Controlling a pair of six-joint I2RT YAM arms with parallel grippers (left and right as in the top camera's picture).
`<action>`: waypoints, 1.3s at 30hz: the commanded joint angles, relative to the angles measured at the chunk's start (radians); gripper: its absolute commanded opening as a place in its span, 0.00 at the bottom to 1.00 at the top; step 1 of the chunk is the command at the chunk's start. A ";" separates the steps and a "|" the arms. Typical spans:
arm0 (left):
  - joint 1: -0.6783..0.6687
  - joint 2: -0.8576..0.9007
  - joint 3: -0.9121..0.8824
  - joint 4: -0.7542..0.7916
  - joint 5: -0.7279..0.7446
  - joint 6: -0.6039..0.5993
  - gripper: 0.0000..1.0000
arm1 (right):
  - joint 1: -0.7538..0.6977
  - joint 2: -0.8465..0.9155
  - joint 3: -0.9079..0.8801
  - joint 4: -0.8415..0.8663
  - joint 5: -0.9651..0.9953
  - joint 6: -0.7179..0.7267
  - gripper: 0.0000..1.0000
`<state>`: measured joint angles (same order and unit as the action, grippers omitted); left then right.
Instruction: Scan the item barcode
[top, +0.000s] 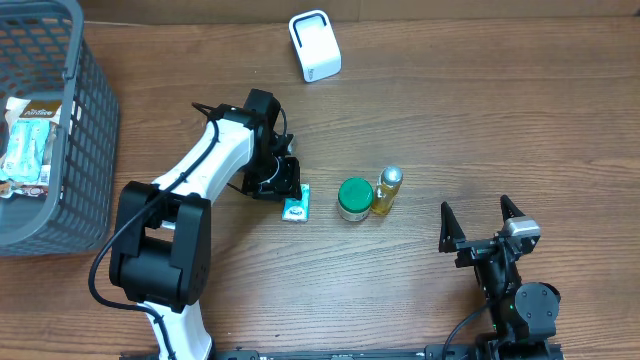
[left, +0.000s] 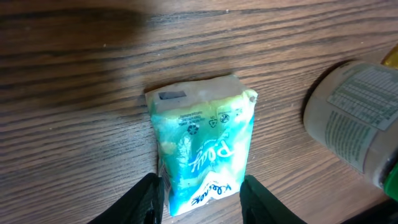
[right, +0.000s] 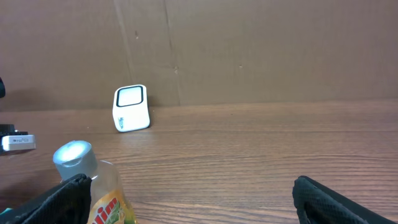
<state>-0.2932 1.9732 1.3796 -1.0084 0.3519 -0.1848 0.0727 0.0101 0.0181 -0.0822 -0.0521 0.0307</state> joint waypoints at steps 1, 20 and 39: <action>-0.012 0.009 -0.024 0.000 -0.022 -0.026 0.40 | 0.004 -0.007 -0.010 0.004 0.002 0.007 1.00; -0.016 0.009 -0.121 0.109 -0.023 -0.066 0.29 | 0.004 -0.007 -0.010 0.004 0.002 0.007 1.00; 0.071 0.009 -0.109 0.101 0.134 -0.002 0.34 | 0.004 -0.007 -0.010 0.004 0.002 0.007 1.00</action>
<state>-0.2527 1.9732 1.2701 -0.9051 0.4088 -0.2249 0.0727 0.0101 0.0181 -0.0822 -0.0525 0.0311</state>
